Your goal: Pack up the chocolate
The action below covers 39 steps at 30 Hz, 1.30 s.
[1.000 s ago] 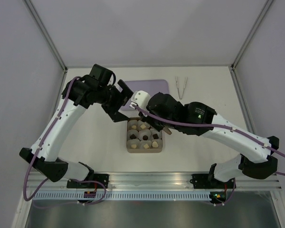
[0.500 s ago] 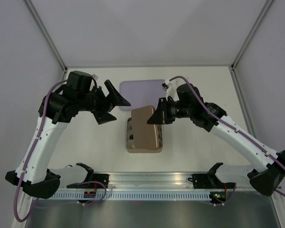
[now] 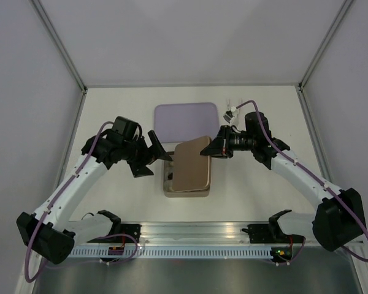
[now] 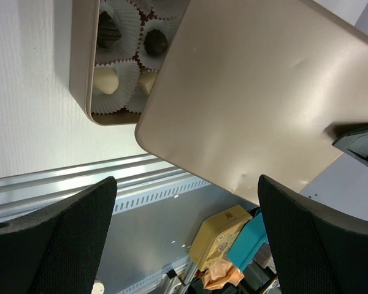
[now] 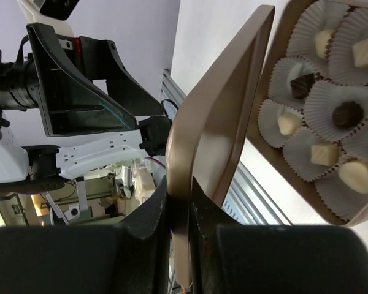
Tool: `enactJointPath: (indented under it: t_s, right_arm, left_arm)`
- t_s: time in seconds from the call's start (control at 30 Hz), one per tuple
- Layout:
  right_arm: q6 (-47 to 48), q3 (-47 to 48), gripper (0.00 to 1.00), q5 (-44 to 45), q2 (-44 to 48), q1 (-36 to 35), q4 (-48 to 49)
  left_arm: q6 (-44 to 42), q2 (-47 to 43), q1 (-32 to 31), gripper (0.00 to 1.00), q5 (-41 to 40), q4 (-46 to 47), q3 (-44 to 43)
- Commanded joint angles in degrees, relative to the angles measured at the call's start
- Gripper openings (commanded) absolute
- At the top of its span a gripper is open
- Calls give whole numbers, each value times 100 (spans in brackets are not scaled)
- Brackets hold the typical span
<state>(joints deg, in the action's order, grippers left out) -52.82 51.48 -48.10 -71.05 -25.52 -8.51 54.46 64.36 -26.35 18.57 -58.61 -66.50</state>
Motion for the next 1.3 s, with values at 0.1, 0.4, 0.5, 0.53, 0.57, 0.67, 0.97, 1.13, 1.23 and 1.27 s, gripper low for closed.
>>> enactJointPath:
  t_s: [0.1, 0.4, 0.5, 0.53, 0.57, 0.67, 0.97, 1.13, 1.23, 1.27]
  right_arm:
    - [-87, -375, 8, -517, -252, 222, 1480]
    - [-686, -1298, 11, -745, -585, 635, 2941]
    - [-730, -1378, 12, -841, -787, 758, 3275]
    - [-765, -1421, 13, -903, -901, 794, 3399]
    - [-765, -1431, 13, -947, -946, 820, 3435]
    - [-669, -1457, 17, -1061, -1139, 926, 3532]
    - [481, -1449, 28, -1114, -1447, 1180, 2506]
    - [922, -1325, 34, -1035, -1658, 1242, 1915]
    - [949, -1281, 38, -965, -1772, 1330, 1801]
    - [949, -1273, 39, -939, -1790, 1374, 1801]
  left_arm:
    - [-85, -108, 25, 100, 164, 1473, 856]
    - [-120, 182, 25, 100, 112, 2064, 1332]
    - [-41, 305, 25, 100, 121, 2292, 1551]
    - [3, 332, 25, 100, 112, 2432, 1613]
    - [4, 349, 16, 100, 112, 2468, 1701]
    - [21, 393, 25, 99, -37, 2521, 1772]
    - [-93, 701, 24, 100, -20, 2723, 1860]
    - [-137, 789, 25, 100, -46, 2820, 1877]
    - [-190, 841, 25, 100, -20, 2846, 1869]
    - [-207, 850, 25, 100, -11, 2838, 1869]
